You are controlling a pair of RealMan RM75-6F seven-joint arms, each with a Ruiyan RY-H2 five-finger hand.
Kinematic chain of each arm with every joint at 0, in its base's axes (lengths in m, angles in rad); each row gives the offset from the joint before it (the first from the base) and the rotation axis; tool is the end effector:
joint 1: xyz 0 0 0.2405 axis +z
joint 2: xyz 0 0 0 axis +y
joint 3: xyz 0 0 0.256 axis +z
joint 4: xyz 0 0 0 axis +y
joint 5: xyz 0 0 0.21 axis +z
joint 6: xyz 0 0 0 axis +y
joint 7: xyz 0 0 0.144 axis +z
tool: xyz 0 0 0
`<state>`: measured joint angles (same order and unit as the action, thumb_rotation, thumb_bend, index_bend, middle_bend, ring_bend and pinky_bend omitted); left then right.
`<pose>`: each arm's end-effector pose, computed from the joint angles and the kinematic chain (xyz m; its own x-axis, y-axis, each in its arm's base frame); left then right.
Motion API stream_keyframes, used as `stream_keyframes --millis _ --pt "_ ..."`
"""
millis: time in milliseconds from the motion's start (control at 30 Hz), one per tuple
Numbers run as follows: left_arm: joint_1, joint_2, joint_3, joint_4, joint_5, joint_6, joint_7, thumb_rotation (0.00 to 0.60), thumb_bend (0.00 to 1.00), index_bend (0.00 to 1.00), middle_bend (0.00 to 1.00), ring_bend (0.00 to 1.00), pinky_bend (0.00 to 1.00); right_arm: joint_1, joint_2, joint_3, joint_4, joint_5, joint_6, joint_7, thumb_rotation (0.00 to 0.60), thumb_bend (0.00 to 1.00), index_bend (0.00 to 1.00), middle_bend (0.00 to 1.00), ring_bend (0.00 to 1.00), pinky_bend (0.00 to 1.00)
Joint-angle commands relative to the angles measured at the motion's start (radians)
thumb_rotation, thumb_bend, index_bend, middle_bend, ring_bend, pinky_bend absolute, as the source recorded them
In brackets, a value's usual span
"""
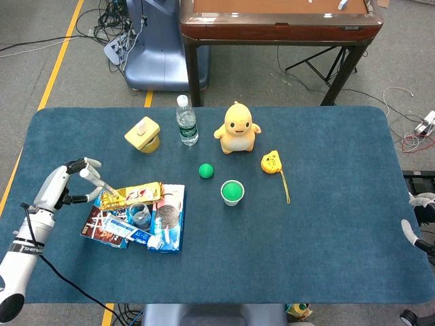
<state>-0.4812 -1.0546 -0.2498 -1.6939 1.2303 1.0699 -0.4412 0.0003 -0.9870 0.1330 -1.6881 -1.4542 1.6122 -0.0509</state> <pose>-0.2243 0.3260 0.1584 -0.1227 0.1548 0.9803 0.9848 -0.1033 0.1396 -0.3088 -0.1689 0.2242 0.4907 0.1672 0.8551 -0.8712 0.1083 0.4788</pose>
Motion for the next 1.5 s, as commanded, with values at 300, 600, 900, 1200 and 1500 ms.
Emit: stream_keyframes --millis 300,600,900,1200,1500 --pt "0.022 0.002 -0.035 -0.053 -0.167 0.062 0.14 0.6 0.26 0.61 0.32 0.31 0.14 0.001 -0.002 0.0 0.0 0.0 -0.001 -0.003 0.6 0.38 0.41 0.35 0.22 0.25" --pt "0.056 0.03 -0.114 -0.136 -0.244 -0.014 -0.101 0.6 0.26 0.6 0.32 0.31 0.14 -0.003 -0.002 -0.001 0.0 0.001 0.001 -0.001 0.6 0.38 0.41 0.35 0.22 0.25" --pt "0.052 0.048 -0.105 -0.128 -0.254 -0.036 -0.043 0.6 0.26 0.6 0.32 0.31 0.14 -0.004 -0.003 -0.002 0.003 0.0 0.001 0.001 0.6 0.38 0.41 0.35 0.22 0.25" --pt "0.066 0.037 -0.141 -0.152 -0.264 -0.081 -0.174 0.6 0.26 0.61 0.32 0.31 0.14 -0.008 -0.004 -0.004 0.003 0.002 0.002 0.002 0.6 0.38 0.41 0.35 0.22 0.25" --pt "0.098 0.065 -0.185 -0.125 -0.131 -0.213 -0.51 0.6 0.26 0.61 0.32 0.31 0.14 -0.01 -0.003 -0.003 0.005 0.001 0.005 0.001 0.6 0.38 0.41 0.35 0.22 0.25"
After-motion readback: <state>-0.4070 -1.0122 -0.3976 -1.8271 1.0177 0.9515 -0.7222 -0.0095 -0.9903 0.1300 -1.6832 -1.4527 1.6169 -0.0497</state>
